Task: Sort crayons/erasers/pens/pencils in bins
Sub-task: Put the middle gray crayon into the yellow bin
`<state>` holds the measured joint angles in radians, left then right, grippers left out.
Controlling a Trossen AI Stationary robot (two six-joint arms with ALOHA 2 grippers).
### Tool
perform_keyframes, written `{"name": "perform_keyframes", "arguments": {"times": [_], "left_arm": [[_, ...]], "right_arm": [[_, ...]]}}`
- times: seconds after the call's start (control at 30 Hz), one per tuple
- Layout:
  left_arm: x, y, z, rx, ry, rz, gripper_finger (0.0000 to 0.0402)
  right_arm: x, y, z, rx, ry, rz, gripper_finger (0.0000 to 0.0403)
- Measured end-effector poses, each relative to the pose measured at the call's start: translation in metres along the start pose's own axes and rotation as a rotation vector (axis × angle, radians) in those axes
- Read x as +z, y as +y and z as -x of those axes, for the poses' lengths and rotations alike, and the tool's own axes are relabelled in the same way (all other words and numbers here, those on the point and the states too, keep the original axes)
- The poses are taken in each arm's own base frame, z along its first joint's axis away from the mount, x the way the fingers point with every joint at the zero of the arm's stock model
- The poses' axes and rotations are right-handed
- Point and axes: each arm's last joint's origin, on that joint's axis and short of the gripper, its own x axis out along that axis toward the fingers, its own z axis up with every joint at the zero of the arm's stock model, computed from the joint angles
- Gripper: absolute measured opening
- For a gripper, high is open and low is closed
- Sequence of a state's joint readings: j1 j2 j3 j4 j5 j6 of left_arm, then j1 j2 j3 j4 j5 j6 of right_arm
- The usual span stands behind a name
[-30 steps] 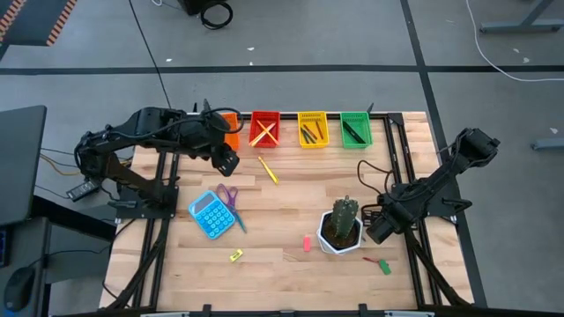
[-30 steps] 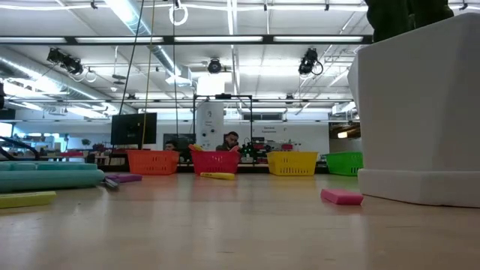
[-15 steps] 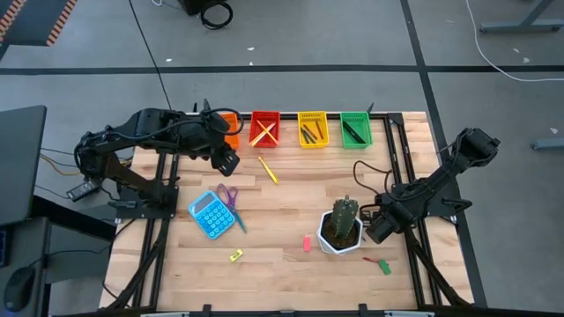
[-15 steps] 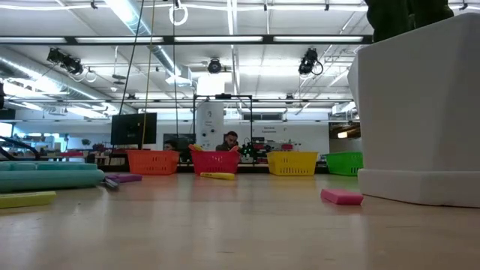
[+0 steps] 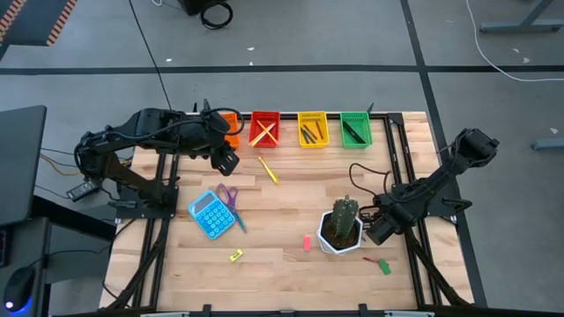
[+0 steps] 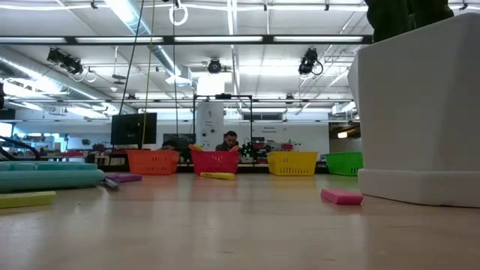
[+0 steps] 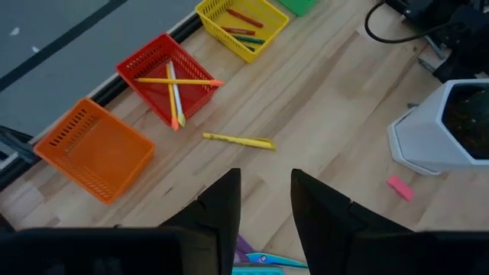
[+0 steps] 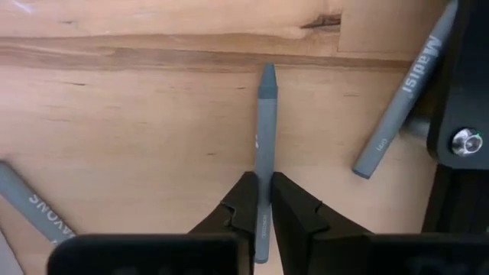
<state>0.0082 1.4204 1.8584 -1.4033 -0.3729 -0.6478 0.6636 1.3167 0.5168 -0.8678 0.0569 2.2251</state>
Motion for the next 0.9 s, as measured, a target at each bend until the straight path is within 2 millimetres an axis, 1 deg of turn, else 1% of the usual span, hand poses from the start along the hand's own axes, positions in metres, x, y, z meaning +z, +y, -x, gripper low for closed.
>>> {"name": "perform_keyframes", "arguments": {"times": [0.27, 0.47, 0.67, 0.9], "left_arm": [[0.001, 0.001, 0.0, 0.02, -0.015, -0.015, 0.0127], [0.001, 0.001, 0.0, 0.022, -0.016, -0.014, 0.0125], [0.001, 0.001, 0.0, 0.022, -0.017, -0.003, 0.0122], [0.001, 0.001, 0.0, 0.022, -0.017, -0.001, 0.0125]], "right_arm": [[-0.005, 0.014, 0.017, 0.102, -0.034, 0.024, 0.0036], [-0.002, 0.021, 0.022, 0.118, -0.033, 0.057, 0.0036], [0.012, 0.028, 0.022, 0.094, -0.049, 0.086, 0.0036], [0.041, 0.04, 0.02, 0.064, -0.057, 0.102, 0.0036]]}}
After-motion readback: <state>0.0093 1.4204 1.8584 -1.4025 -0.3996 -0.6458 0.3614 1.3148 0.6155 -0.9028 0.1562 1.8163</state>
